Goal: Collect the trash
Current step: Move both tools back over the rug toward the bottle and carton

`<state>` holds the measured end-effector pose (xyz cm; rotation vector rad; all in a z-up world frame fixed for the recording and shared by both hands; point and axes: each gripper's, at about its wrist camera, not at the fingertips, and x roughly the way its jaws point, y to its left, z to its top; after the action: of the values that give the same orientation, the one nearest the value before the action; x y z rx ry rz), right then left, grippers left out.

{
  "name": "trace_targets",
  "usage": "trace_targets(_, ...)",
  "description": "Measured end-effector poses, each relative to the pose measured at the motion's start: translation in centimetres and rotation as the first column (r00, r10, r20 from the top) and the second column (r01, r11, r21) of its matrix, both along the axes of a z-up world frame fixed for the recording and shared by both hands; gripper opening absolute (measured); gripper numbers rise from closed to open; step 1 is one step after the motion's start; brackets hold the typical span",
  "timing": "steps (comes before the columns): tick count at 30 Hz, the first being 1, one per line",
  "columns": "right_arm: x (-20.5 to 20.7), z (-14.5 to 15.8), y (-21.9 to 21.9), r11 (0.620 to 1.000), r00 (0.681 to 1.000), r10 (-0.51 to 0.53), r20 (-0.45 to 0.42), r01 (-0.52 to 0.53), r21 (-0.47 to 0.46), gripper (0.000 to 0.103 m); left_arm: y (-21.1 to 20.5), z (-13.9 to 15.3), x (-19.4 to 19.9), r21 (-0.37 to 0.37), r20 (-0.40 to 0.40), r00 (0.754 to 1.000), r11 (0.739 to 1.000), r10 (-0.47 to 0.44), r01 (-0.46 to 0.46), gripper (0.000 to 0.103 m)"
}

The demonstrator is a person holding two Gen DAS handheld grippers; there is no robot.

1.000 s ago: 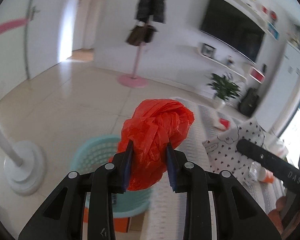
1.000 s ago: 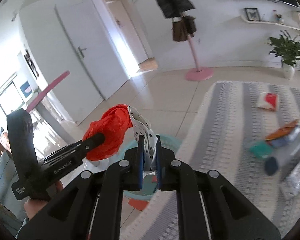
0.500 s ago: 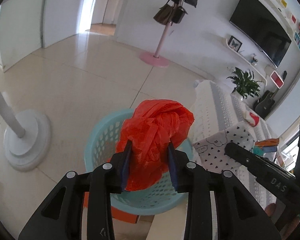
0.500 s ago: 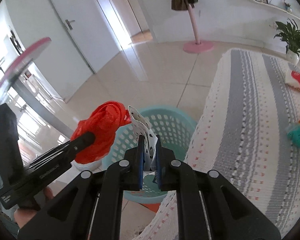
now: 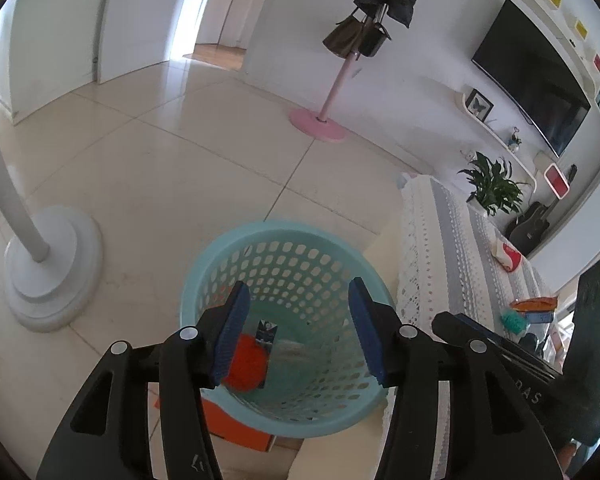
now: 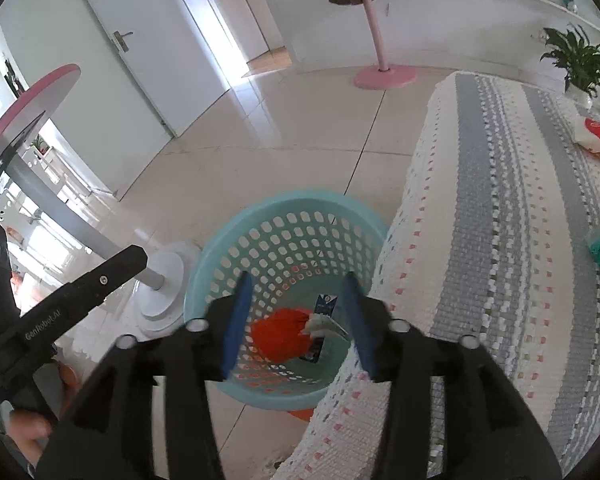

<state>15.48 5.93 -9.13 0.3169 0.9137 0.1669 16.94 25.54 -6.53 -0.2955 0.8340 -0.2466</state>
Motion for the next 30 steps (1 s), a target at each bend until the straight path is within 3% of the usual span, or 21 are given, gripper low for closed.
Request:
trace_targets(8, -1.5, 2.1, -0.4, 1.000, 0.999, 0.009, 0.033, -0.009, -0.007, 0.045, -1.2, 2.0, -1.0, 0.000, 0.068, 0.997, 1.000, -0.031, 0.031, 0.050)
trace_targets(16, -5.3, 8.2, -4.8, 0.997, 0.989, -0.049, 0.140, 0.057, -0.055, 0.045, -6.2, 6.0, -2.9, -0.037, 0.167, 0.976, 0.988, -0.141, 0.149, 0.050)
trace_targets(23, -11.5, 12.0, -13.8, 0.956, 0.951, -0.213, 0.225, 0.251, -0.155, 0.045, -16.0, 8.2, -5.9, -0.008, 0.224, 0.910, 0.933, -0.350, 0.361, 0.050)
trace_targets(30, -16.9, 10.3, -23.1, 0.880, 0.896, -0.391, 0.209, 0.431, -0.201, 0.048, -26.1, 6.6, -7.3, 0.009, 0.178, 0.838, 0.853, -0.515, 0.522, 0.050)
